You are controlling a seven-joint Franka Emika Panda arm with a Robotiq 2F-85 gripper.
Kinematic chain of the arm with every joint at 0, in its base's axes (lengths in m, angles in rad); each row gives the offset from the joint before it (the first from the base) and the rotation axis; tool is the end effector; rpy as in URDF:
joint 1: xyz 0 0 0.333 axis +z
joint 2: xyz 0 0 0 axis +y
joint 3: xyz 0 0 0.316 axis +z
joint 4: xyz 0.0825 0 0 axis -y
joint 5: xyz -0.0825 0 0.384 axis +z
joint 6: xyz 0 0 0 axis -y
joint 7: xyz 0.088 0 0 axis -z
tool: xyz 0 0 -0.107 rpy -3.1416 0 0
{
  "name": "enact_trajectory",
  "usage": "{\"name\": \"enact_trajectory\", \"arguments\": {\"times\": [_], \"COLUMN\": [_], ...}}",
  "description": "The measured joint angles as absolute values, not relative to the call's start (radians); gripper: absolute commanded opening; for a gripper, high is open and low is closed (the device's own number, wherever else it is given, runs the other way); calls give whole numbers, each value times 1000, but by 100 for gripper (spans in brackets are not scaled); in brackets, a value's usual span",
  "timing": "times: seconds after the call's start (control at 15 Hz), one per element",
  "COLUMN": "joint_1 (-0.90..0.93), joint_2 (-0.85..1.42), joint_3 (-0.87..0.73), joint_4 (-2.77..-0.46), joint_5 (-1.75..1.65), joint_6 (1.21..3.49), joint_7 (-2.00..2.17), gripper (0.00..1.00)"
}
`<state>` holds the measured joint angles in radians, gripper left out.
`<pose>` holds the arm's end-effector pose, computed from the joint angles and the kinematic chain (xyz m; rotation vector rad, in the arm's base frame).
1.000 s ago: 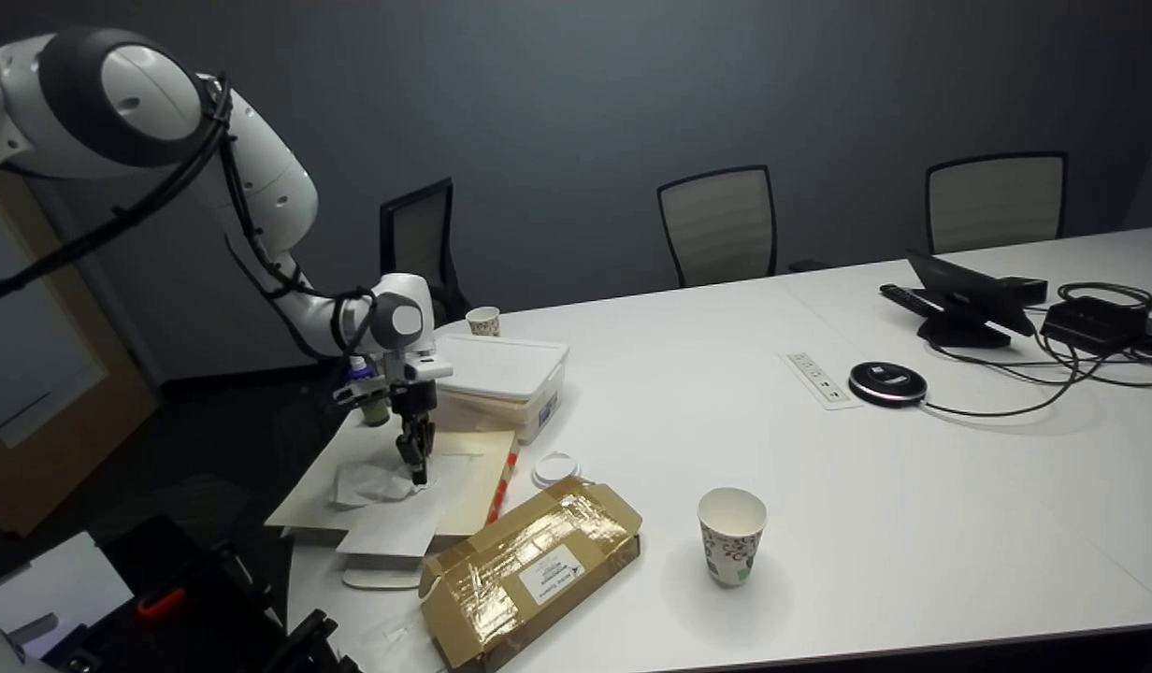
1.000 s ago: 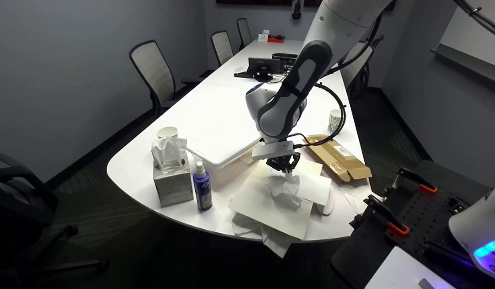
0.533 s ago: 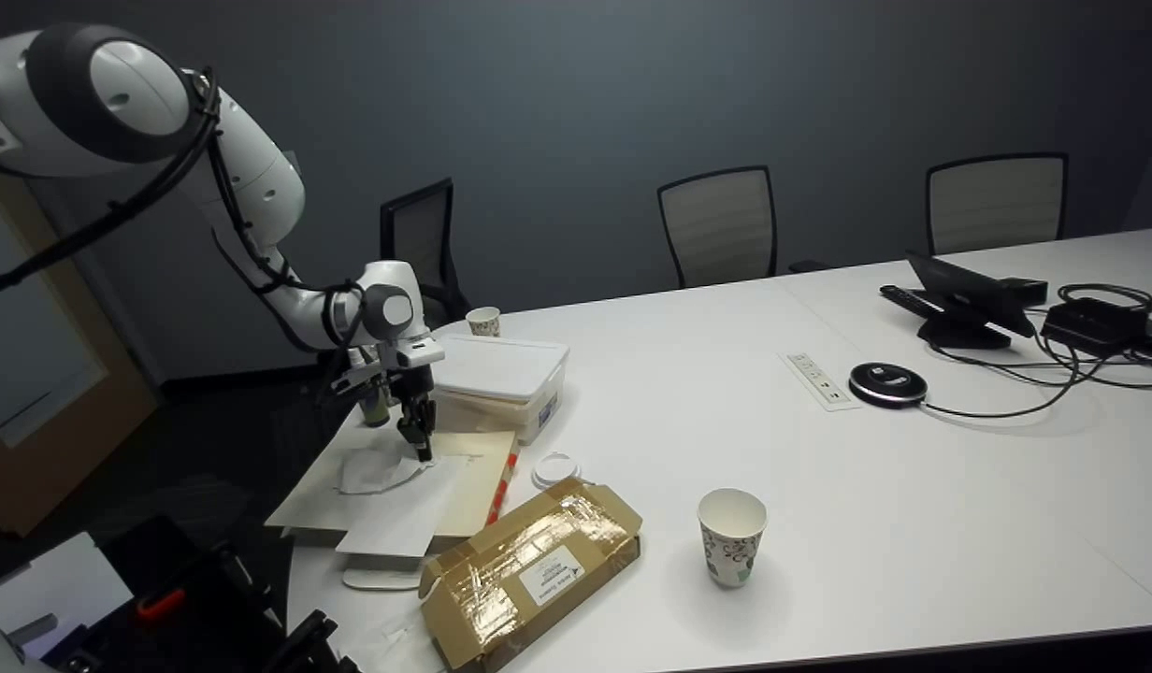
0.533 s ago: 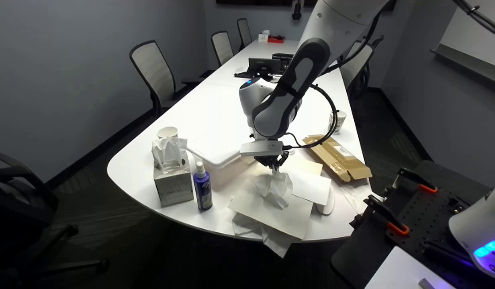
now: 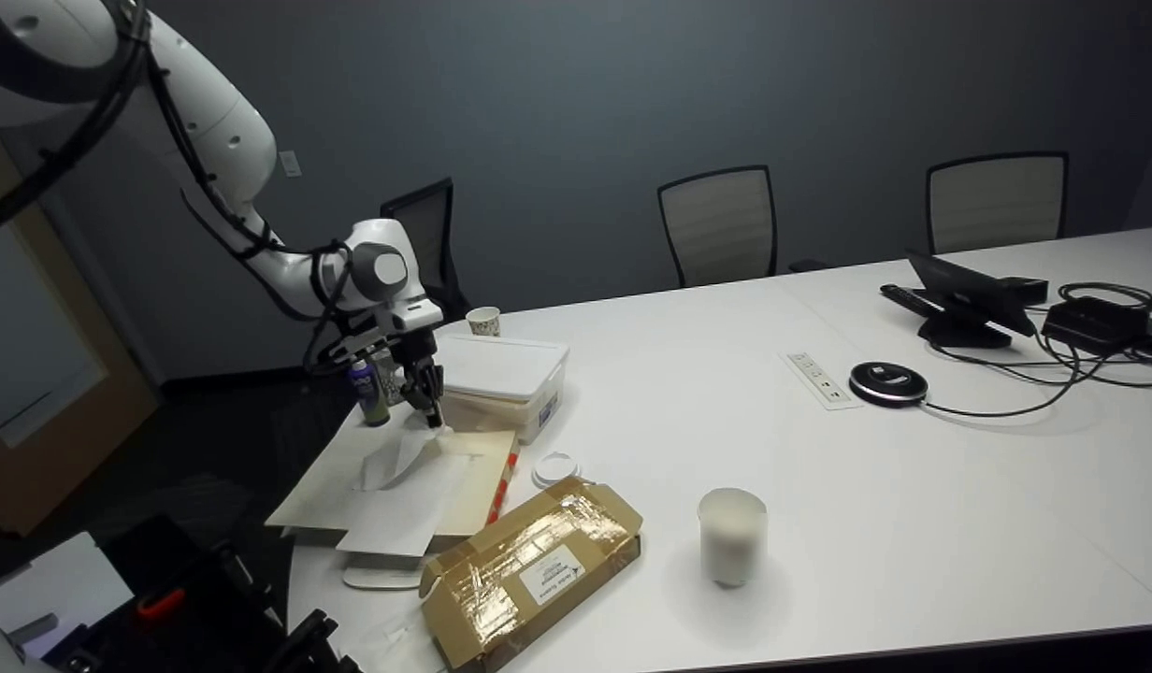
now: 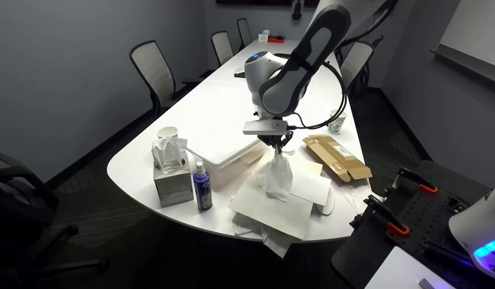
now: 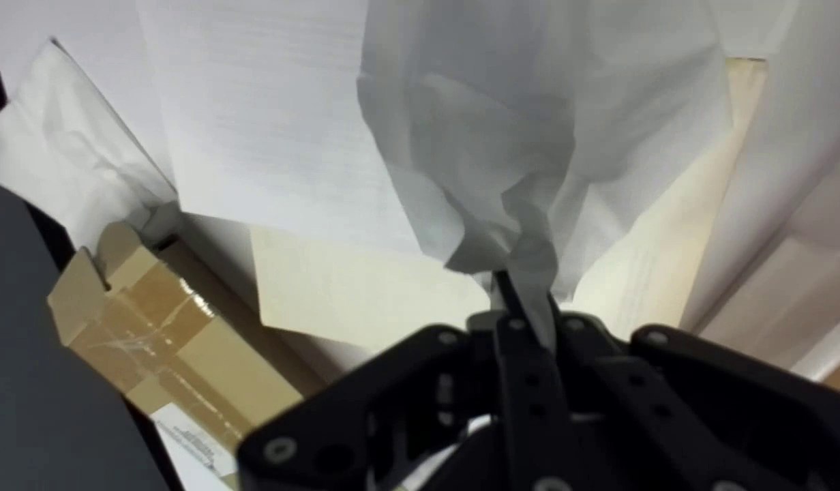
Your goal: Get a tissue from the box and then wipe the paper on the book with it
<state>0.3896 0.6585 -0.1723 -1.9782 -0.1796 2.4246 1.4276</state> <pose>0.5690 0.1229 0.1186 2.4705 -1.4105 0.0195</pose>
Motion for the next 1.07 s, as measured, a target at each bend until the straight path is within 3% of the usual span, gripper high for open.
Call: {"name": "enact_trajectory", "arguments": {"times": [0.33,1.07], "joint_1": [371,322], "joint_2": [544,635], "joint_3": [-201,-218], "joint_4": [-2098,-2110], "joint_5": [-244,-391], "joint_6": [2269,2190], "joint_7": [1528,1908], "gripper": [0,0]}}
